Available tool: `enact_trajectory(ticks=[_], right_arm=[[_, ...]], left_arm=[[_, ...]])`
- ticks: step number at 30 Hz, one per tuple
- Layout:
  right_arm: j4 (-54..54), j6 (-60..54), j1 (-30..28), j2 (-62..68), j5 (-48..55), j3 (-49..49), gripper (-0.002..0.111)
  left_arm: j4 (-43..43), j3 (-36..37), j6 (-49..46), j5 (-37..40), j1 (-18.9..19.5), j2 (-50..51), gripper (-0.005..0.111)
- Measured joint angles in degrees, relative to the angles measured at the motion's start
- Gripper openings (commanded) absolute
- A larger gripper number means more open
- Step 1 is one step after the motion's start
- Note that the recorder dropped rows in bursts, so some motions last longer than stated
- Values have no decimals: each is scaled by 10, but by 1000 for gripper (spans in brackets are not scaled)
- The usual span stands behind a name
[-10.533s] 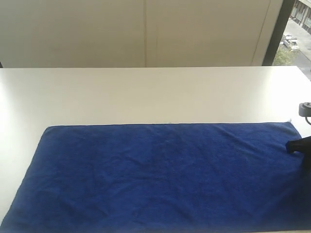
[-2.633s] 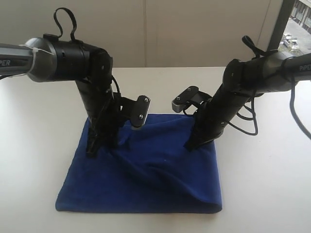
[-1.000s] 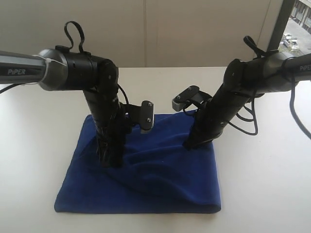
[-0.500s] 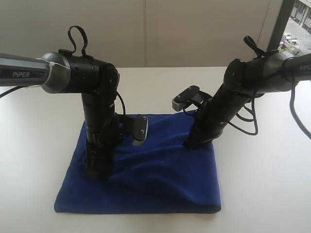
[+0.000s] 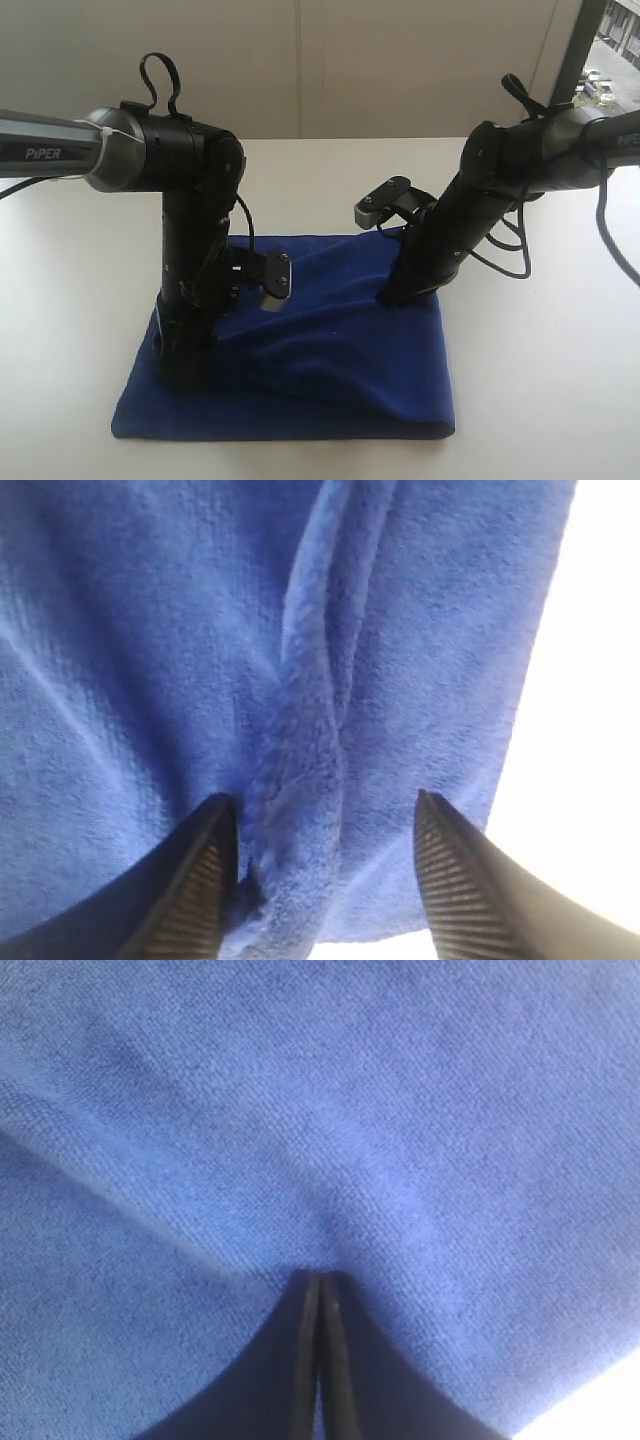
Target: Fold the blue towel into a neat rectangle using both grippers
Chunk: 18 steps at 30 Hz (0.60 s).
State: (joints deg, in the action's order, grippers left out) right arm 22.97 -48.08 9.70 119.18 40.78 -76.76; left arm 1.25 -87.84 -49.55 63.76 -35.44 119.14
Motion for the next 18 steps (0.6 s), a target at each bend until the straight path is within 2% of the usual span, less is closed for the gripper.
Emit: enact_trajectory(ticks=[13, 18], right_arm=[[0, 1, 0, 0, -4, 0, 0], [0, 3, 0, 0, -4, 0, 0]], left_arm=[[2, 0, 87, 8, 0, 0, 57], [31, -2, 116, 8, 0, 0, 57]])
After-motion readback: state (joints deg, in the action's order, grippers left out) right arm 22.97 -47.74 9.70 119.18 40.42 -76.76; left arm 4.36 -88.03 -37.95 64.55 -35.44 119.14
